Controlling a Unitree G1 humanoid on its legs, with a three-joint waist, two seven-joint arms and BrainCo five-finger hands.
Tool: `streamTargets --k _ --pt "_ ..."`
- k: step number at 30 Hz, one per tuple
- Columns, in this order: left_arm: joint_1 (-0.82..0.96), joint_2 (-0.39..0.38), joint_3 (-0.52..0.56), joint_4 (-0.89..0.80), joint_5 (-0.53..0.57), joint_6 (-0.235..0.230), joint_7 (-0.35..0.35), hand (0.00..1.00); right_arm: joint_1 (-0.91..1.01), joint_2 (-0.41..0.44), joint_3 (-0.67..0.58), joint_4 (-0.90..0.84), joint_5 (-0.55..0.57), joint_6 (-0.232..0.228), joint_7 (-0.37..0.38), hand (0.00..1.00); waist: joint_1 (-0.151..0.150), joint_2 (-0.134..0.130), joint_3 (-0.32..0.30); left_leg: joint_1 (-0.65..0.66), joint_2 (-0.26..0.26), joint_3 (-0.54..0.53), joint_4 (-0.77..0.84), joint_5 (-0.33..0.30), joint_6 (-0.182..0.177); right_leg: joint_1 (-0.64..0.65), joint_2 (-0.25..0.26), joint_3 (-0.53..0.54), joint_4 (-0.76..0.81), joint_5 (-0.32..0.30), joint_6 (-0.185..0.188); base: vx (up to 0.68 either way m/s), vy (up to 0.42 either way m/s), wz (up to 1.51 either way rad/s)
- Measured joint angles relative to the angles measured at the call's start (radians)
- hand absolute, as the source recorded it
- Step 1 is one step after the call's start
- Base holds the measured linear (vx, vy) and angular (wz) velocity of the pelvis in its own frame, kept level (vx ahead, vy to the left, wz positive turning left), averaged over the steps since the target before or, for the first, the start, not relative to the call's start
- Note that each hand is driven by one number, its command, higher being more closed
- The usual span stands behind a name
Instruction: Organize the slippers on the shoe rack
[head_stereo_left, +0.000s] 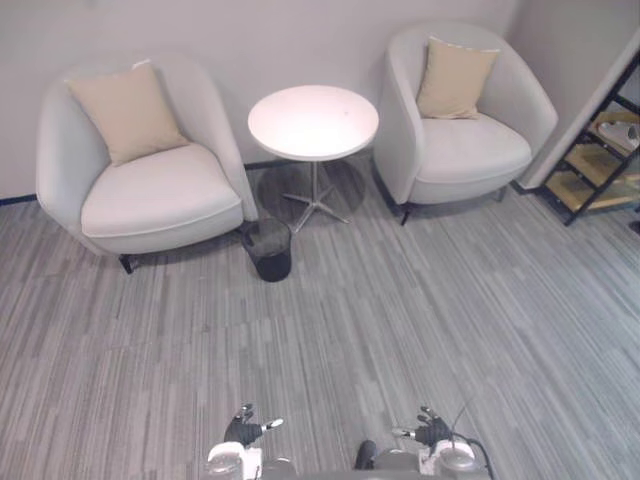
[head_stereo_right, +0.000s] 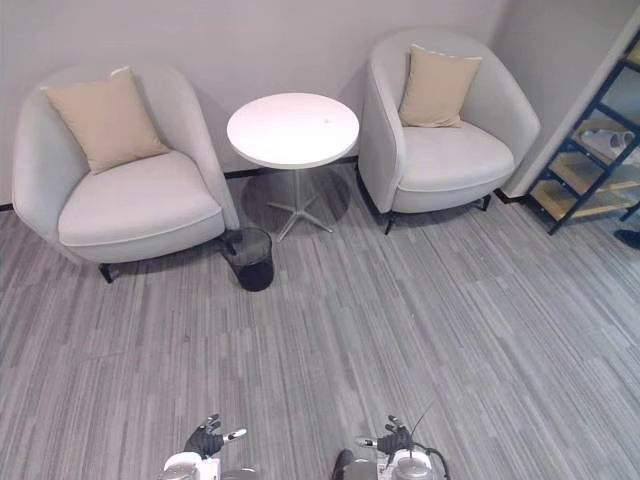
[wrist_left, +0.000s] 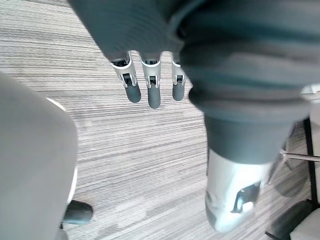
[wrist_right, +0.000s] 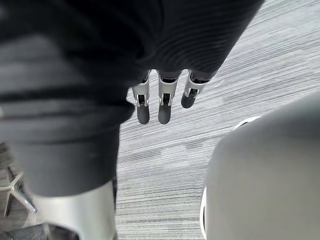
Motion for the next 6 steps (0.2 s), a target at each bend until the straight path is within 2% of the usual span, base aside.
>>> streamTargets --k 3,4,6 --pt "0.002 0.0 0.0 0.001 -0.007 0.0 0.0 0.0 0.004 -0.006 -0.003 0.009 0.003 0.0 -0.001 0.0 0.001 0.003 -0.002 -0.008 0.005 -0.027 0.004 0.004 0.001 0.042 0.025 -0.008 -0.098 0.039 -0.003 0.02 -0.017 0.1" --pt "0.002 0.0 0.001 0.001 -0.008 0.0 0.005 0.0 0.006 -0.007 -0.007 0.02 0.009 0.0 -0.002 0.0 0.003 0.003 -0.005 -0.021 0.003 -0.047 0.018 0.011 0.005 0.074 0.035 -0.012 -0.167 0.077 -0.002 0.03 -0.02 0.11" --pt "0.001 -0.001 0.001 0.001 -0.01 0.0 0.013 0.0 0.007 -0.007 -0.024 0.03 0.012 0.0 -0.002 0.0 0.006 0.002 -0.005 -0.022 -0.001 -0.048 0.018 0.018 0.003 0.093 0.037 -0.012 -0.208 0.099 -0.003 0.01 -0.002 0.03"
